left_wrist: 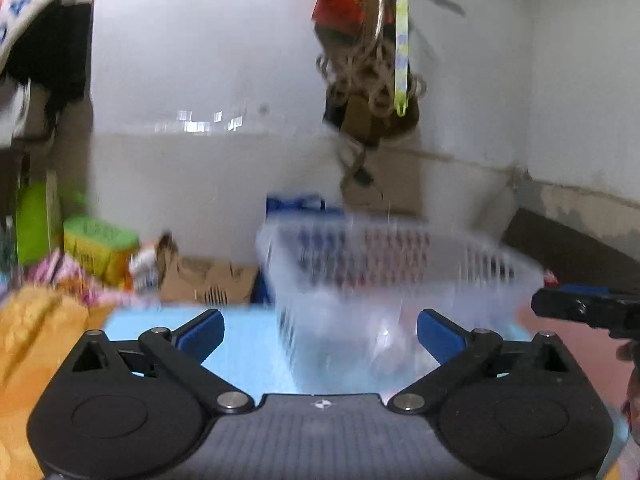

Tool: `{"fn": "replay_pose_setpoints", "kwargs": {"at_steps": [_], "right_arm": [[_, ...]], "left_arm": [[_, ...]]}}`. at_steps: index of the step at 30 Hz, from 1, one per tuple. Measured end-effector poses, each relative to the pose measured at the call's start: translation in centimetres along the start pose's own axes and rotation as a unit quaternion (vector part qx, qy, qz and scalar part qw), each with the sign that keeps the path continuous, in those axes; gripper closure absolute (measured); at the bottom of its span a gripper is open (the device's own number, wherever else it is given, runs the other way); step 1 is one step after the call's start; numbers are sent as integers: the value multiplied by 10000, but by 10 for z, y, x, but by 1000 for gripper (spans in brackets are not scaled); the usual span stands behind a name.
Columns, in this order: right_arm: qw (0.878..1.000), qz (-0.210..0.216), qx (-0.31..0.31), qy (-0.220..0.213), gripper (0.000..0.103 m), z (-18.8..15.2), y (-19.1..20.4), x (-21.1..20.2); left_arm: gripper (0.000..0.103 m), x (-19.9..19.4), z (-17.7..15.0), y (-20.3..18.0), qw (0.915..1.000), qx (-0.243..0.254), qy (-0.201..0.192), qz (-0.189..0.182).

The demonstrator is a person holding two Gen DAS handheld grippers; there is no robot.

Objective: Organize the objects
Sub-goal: 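Carry the white roll into the basket with the left tool while the right tool drops the Lu box in, then grasp the pink tissue pack with the right tool while the left tool grasps the strawberry drink bottle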

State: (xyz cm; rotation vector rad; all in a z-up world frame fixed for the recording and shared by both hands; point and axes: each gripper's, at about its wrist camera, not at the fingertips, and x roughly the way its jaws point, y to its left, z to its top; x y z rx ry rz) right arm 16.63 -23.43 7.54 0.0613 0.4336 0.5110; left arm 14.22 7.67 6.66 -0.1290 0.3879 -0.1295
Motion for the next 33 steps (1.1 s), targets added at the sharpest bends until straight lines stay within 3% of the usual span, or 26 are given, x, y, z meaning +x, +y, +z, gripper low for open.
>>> {"fn": "replay_pose_setpoints", "kwargs": {"at_steps": [3, 5, 9, 13, 14, 15, 16, 20, 27, 33], "right_arm": [[9978, 10, -63, 658, 0, -28, 16, 29], [9964, -49, -50, 844, 0, -37, 24, 42], [9926, 115, -64, 1204, 0, -41, 38, 63], [9913, 85, -281, 1286, 2, -34, 52, 77], [9911, 91, -345, 1283, 7, -32, 54, 80], [9911, 82, -417, 1259, 19, -31, 55, 81], [9911, 120, -499, 1232, 23, -31, 56, 79], [9920, 177, -454, 1161, 24, -32, 41, 67], [9963, -154, -72, 844, 24, -31, -5, 46], [9969, 13, 95, 778, 24, -32, -12, 47]], "left_arm": [[0, 20, -27, 16, 9985, -221, 507, 38], [4, 31, -36, 25, 9964, -439, 716, -84], [4, 40, -37, 27, 9971, -232, 728, 0], [4, 40, -42, 43, 9946, -624, 822, -93], [4, 41, -42, 46, 9938, -693, 863, -128], [4, 42, -43, 46, 9937, -706, 861, -145], [4, 41, -44, 46, 9940, -689, 839, -149], [4, 42, -44, 40, 9946, -507, 878, -198], [3, 49, -44, 11, 9953, -1, 959, -117], [4, 66, -46, -12, 9894, 443, 1330, 367]]}}
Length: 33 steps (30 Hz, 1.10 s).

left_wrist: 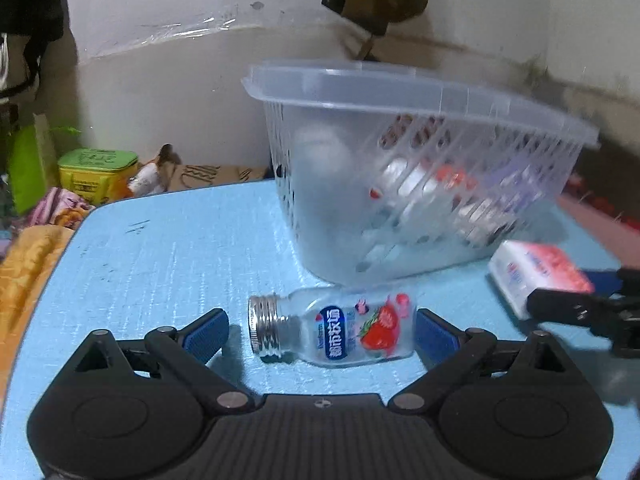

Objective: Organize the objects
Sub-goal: 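Grasp the pink tissue pack with the right tool while the left tool grasps the strawberry drink bottle, then drop the tissue pack into the basket with the right tool while the left tool drops the bottle in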

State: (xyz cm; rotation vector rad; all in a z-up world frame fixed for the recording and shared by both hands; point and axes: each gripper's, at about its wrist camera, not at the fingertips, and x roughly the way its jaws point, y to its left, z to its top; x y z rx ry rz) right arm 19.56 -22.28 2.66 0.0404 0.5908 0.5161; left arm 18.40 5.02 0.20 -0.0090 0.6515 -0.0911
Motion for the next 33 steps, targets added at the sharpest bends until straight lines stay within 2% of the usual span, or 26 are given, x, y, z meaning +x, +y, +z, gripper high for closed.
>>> {"fn": "replay_pose_setpoints", "kwargs": {"at_steps": [2, 6, 13, 19, 26, 33], "right_arm": [[10000, 26, -48, -27, 24, 0, 2, 0], [9998, 64, -136, -101, 24, -2, 5, -1], [9990, 85, -270, -343, 24, -8, 8, -8], [9978, 89, -334, -568, 24, -9, 11, -12], [9979, 118, -360, -526, 24, -9, 10, -11], [9976, 58, -306, -617, 24, -11, 9, -13]], "left_arm": [[16, -1, -1, 0, 10000, 27, 0, -28], [16, -5, -2, 7, 9998, -186, -74, -30], [16, -16, -8, 10, 9976, -330, -411, -455], [16, -12, -9, 23, 9946, -620, -390, -735], [16, -16, -10, 24, 9929, -606, -543, -864], [16, -29, -13, 26, 9896, -574, -959, -904]]}}
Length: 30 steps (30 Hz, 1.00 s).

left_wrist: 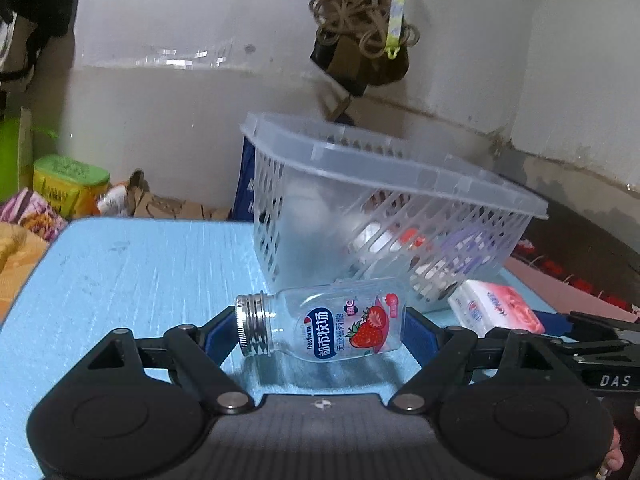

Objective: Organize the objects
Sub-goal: 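Drop the tissue pack into the basket with the right tool while the left tool drops the bottle in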

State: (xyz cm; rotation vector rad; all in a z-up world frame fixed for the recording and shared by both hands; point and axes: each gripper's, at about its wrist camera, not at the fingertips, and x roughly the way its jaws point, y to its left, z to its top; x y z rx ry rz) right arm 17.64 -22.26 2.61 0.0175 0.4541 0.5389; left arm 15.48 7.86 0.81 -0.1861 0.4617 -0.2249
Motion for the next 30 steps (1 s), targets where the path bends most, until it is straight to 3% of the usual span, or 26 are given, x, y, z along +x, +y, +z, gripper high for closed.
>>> {"fn": "replay_pose_setpoints", "kwargs": {"at_steps": [6, 9, 20, 26, 30], "right_arm": [[10000, -5, 62, -60, 24, 2, -2, -1], [9996, -235, 74, -131, 24, 3, -2, -8], [9989, -255, -64, -392, 24, 13, 2, -61], [9967, -249, -236, -741, 24, 39, 2, -85], [9935, -323, -612, -905, 24, 73, 8, -78]], "left_arm": [[16, -14, -1, -3, 9995, -4, -280, -110], [16, -23, -3, -10, 9992, 89, -378, -120], [16, -63, 2, -26, 9970, 92, -728, -248], [16, -79, 17, -39, 9959, 113, -827, -349], [16, -79, 46, -49, 9952, 159, -879, -413]]}}
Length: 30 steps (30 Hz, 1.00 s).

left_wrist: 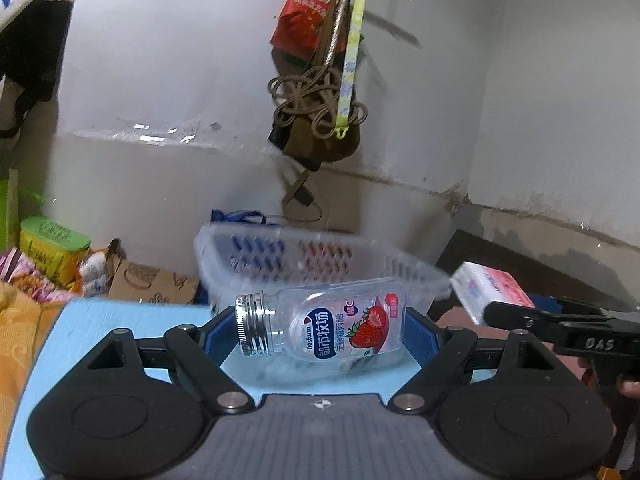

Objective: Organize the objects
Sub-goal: 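Drop the tissue pack into the basket with the right tool while the left tool drops the bottle in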

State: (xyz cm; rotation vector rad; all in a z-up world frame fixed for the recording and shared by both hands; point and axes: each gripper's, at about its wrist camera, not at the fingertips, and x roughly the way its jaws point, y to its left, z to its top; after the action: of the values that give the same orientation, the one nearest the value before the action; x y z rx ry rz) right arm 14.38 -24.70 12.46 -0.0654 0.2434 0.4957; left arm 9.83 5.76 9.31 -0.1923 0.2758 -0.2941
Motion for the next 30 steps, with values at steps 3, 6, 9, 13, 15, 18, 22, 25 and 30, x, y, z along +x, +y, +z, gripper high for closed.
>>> {"fn": "replay_pose_setpoints", "kwargs": {"at_steps": [3, 6, 9, 13, 15, 18, 22, 25, 30], "right_arm": [[9999, 35, -103, 33, 25, 24, -4, 23], [9996, -76, -231, 114, 25, 42, -10, 50], [9982, -216, -519, 193, 25, 51, -15, 76], [9968, -229, -687, 353, 25, 53, -23, 103], [9968, -141, -693, 359, 24, 51, -25, 107], [9962, -195, -803, 279, 17, 46, -27, 113], [9992, -260, -224, 221, 0, 39, -40, 110], [9992, -355, -176, 50, 0, 37, -44, 102], [9993, -305, -210, 1, 0, 42, -42, 89]], "left_arm": [[16, 19, 31, -7, 9999, 81, 26, 76], [16, 50, 60, -12, 9991, 235, 200, 285], [16, 84, 80, -11, 9978, 170, 481, 426], [16, 117, 91, -13, 9955, 192, 673, 640], [16, 128, 90, -12, 9942, 242, 733, 749], [15, 138, 84, -4, 9930, 141, 772, 881], [0, 138, 74, 8, 9925, -13, 803, 927], [0, 135, 69, 7, 9906, 198, 801, 1091], [0, 118, 68, 8, 9929, 123, 682, 969]]}}
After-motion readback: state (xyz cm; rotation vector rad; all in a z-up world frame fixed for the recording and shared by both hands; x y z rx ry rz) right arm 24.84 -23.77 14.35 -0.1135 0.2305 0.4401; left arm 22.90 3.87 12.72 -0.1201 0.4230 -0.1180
